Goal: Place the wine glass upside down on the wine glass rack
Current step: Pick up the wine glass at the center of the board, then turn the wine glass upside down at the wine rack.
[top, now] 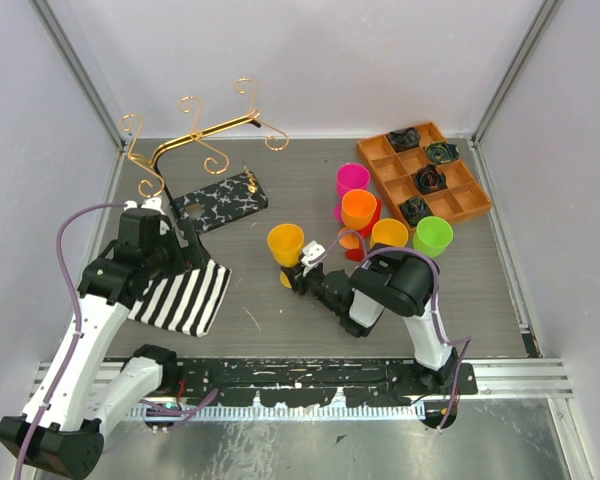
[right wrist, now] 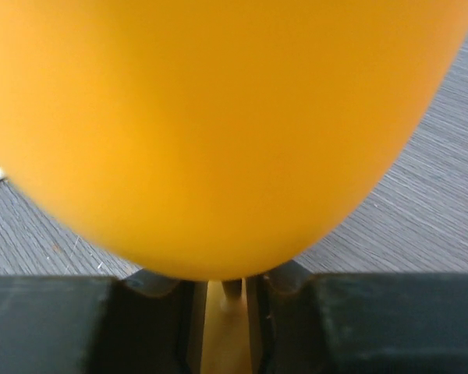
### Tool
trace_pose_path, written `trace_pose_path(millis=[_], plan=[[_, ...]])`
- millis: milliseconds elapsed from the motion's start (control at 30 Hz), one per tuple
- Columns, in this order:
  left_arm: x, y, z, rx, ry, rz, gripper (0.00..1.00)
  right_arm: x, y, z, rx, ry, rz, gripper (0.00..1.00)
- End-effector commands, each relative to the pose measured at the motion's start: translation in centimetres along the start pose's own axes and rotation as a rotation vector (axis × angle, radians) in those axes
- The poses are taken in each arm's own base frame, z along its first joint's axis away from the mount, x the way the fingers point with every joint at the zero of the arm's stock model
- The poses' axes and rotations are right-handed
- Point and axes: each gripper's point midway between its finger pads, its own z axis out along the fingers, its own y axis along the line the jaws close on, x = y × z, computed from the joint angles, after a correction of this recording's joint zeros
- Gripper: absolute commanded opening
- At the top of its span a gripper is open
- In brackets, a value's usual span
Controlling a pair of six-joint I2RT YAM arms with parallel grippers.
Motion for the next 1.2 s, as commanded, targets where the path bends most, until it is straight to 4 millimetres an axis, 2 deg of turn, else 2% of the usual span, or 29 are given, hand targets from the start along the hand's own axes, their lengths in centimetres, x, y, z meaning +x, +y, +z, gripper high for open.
trace_pose_path(millis=[0, 33, 133, 267, 367, 533, 633, 667, 767, 833, 900, 967, 1067, 1167], plan=[[-0.2, -0.1, 0.1, 0.011, -0.012, 0.002, 0.98, -4.7, 0.6, 0.5, -0.016, -0.174, 0.009, 0.24], [-0.3, -0.1, 0.0, 0.01, -0.017, 0.001, 0.98, -4.7, 0.6, 0.4, -0.018, -0.175, 0.007, 0.17], [-0.4, 0.1, -0.2, 0.004, -0.028, 0.0, 0.98, -4.9, 0.4, 0.3, -0.008, -0.177, 0.015, 0.07], [-1.1, 0.9, -1.0, -0.039, -0.081, -0.019, 0.98, -5.4, 0.1, -0.4, 0.006, -0.183, 0.02, 0.01], [-1.6, 1.5, -1.9, -0.065, -0.126, -0.034, 0.98, -6.5, -0.1, -1.3, 0.015, -0.201, 0.036, 0.01], [-2.0, 1.4, -3.2, -0.019, -0.223, -0.079, 0.98, -8.9, -0.9, -3.6, 0.059, -0.24, 0.15, 0.01], [-1.9, 1.3, -4.5, 0.01, -0.261, -0.096, 0.98, -9.1, -0.6, -4.3, 0.047, -0.189, 0.198, 0.01], [-1.9, 1.1, -5.0, 0.033, -0.279, -0.096, 0.98, -8.2, -0.4, -4.3, 0.047, -0.125, 0.192, 0.01], [-2.0, 0.3, -6.2, 0.098, -0.314, -0.077, 0.98, -7.7, 1.1, -4.1, -0.015, 0.01, 0.178, 0.01], [-1.8, 0.0, -6.8, 0.128, -0.324, -0.067, 0.98, -8.5, 1.9, -4.1, -0.054, 0.051, 0.165, 0.01], [-1.5, -0.3, -7.2, 0.155, -0.32, -0.055, 0.98, -9.9, 2.7, -5.0, -0.105, 0.032, 0.17, 0.01], [-1.2, -0.4, -7.4, 0.167, -0.317, -0.053, 0.98, -12.1, 3.0, -6.0, -0.125, -0.021, 0.187, 0.01], [-1.2, -0.6, -7.6, 0.181, -0.32, -0.06, 0.98, -14.0, 3.0, -7.2, -0.131, -0.032, 0.182, 0.01], [-0.9, -2.6, -7.1, 0.275, -0.275, -0.081, 0.98, -15.9, 2.8, -8.7, -0.129, -0.055, 0.172, 0.01]])
